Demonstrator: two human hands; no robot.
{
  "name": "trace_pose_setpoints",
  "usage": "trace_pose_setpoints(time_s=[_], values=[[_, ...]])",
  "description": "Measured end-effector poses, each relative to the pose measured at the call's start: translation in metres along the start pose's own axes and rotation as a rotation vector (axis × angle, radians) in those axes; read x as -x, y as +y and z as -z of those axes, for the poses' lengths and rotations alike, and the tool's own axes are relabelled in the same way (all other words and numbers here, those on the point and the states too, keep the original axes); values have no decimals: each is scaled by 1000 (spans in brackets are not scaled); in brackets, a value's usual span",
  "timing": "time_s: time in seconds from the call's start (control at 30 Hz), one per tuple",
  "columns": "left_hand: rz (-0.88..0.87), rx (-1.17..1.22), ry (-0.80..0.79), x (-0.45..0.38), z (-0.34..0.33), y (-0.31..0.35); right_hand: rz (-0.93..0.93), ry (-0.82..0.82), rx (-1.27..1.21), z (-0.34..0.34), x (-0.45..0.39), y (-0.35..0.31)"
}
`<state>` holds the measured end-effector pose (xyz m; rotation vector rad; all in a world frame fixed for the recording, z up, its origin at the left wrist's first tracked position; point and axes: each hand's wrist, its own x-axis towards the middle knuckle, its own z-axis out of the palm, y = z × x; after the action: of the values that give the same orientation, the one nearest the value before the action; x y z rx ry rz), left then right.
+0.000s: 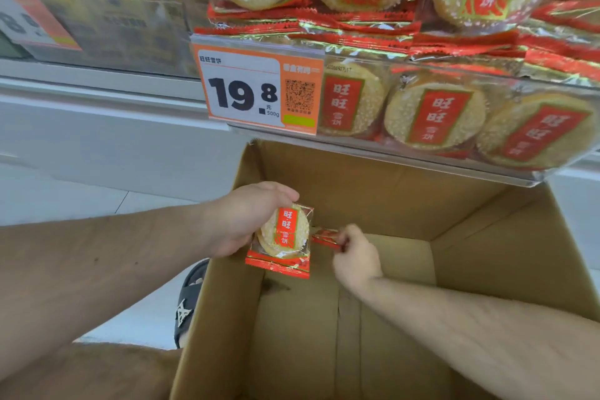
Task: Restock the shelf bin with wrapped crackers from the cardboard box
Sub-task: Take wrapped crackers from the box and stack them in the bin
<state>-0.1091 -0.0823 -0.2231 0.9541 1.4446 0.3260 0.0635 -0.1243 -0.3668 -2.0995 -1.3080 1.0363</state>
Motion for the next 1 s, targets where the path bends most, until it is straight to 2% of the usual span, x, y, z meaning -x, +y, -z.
trace_pose_setpoints(time_s=[0.17, 0.3, 0.5, 0.6, 0.7, 0.8, 0.93, 1.0], values=[[29, -1, -37, 9, 2, 8, 488, 7, 58, 103, 67, 11], [-27, 42, -77, 23, -11, 21, 746, 46, 101, 148, 111, 4], [-95, 150, -436, 71, -48, 48, 996, 115, 79, 169, 134, -34], [-246, 164, -461, 86, -61, 60, 1025, 177, 124, 181, 134, -49], [-332, 212, -366, 93, -66, 65, 1112, 247, 289, 195, 136, -61], [-469, 162, -297, 96, -65, 70, 1128, 234, 382, 210, 140, -72], [-659, -76, -273, 106, -62, 77, 882, 315, 226, 230, 140, -95], [-717, -204, -264, 110, -63, 81, 767, 277, 156, 236, 136, -110]])
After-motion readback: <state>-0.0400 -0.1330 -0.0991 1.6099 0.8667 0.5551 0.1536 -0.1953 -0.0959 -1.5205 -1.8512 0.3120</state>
